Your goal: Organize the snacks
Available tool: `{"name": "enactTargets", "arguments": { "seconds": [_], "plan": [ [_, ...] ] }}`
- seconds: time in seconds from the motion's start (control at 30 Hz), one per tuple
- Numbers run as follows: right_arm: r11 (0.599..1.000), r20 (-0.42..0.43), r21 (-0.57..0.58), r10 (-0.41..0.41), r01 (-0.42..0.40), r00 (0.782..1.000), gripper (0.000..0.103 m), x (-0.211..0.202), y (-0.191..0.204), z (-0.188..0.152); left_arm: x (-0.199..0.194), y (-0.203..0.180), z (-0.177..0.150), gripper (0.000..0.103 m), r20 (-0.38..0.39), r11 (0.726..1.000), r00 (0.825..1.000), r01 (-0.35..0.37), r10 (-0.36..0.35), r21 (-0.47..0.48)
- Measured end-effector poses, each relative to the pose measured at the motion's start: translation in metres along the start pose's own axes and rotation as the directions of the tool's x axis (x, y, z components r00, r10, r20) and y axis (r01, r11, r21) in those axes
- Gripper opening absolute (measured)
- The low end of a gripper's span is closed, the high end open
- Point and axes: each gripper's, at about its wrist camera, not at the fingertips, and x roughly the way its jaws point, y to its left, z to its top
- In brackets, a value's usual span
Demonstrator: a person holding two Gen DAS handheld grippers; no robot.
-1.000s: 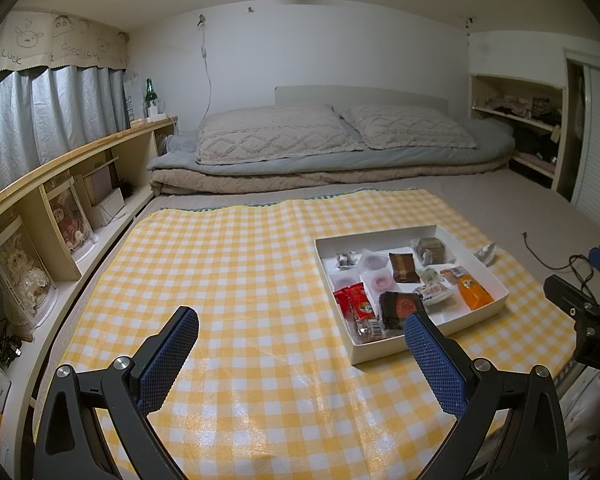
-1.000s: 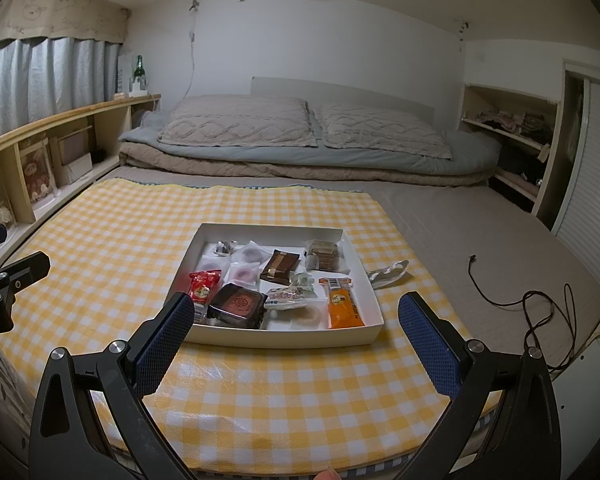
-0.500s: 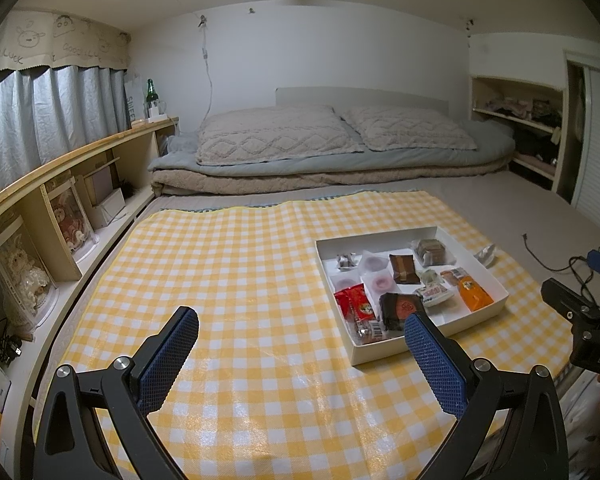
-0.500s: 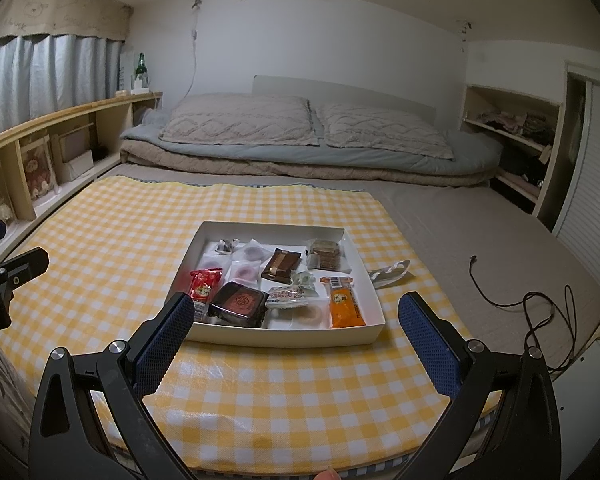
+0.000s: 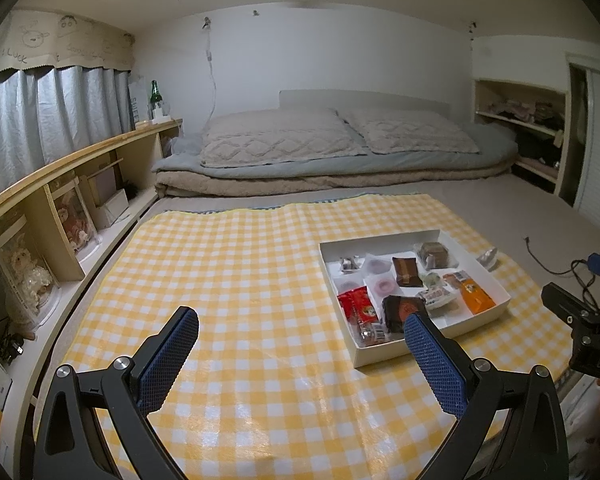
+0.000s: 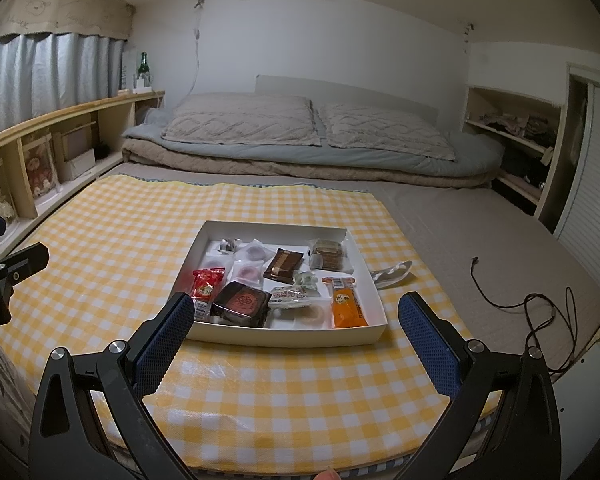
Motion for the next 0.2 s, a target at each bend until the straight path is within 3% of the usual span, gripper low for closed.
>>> {"name": "enactTargets", "arguments": {
  "seconds": [0.2],
  "plan": [
    [1.000,0.000,-0.001,0.001,-0.001,1.000,0.103,0.0002,-0.0002,0.0001,-0.0009,-0.0041,-0.0012,0.103,0.001,1.000,1.000,-0.009,0.009,-0.008]
  ]
}}
